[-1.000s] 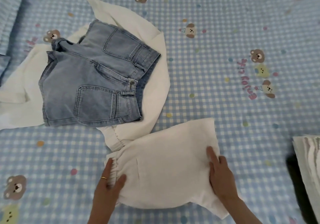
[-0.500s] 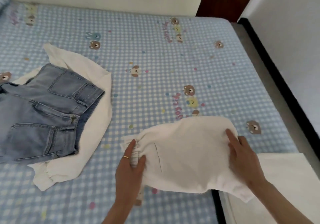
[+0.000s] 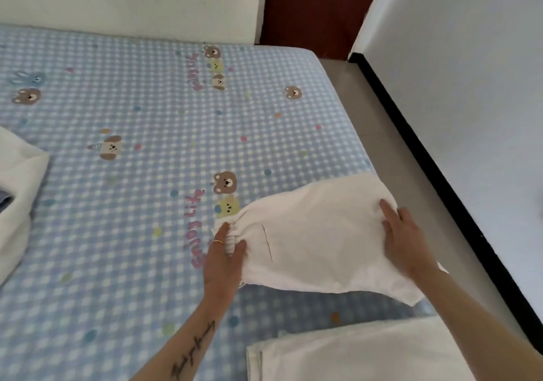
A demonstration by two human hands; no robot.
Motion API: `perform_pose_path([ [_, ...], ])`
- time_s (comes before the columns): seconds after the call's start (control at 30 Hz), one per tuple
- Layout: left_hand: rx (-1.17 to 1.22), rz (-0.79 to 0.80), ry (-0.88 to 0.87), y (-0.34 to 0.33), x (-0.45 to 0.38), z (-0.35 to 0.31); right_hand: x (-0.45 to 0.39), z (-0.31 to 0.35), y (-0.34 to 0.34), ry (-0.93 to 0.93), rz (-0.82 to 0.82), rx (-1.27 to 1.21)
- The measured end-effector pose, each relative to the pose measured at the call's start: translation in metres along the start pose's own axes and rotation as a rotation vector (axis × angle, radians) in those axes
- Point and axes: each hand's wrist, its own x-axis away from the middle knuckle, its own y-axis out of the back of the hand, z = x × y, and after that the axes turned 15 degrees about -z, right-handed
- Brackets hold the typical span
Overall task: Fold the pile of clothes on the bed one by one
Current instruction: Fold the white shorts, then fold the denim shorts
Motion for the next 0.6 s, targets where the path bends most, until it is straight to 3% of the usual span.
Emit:
perform_pose_path([
  [0.1, -0.333, 0.145, -0.018, -0.021, 0.004, 0.028, 0.005, -0.024, -0.036, -0.14, 0.208, 0.143],
  [0.2, -0.564, -0.001, -0.481, -0.022, 0.021, 0.043, 0.025, -0.018, -0.058, -0.123, 0.124, 0.307],
  [0.27, -0.651, 0.09, -0.754, -0.024, 0.027, 0.054, 0.042, -0.007, -0.073, 0.005, 0.189, 0.289],
  [0.37, -0.865, 0.313, -0.725, -0.027, 0.019, 0.07, 0.06, -0.007, -0.092, 0.007, 0.411, 0.285],
  [0.47, -0.876, 0.425, -0.726, -0.022, 0.007, 0.07, 0.054, -0.002, -0.088, -0.039, 0.544, 0.319],
  [0.53, -0.878, 0.443, -0.729, -0.003, 0.009, 0.07, 0.051, 0.018, -0.073, -0.101, 0.536, 0.276],
  [0.6, -0.931, 0.444, -0.611, 0.039, 0.016, 0.084, 0.059, 0.047, -0.061, -0.156, 0.428, 0.144],
])
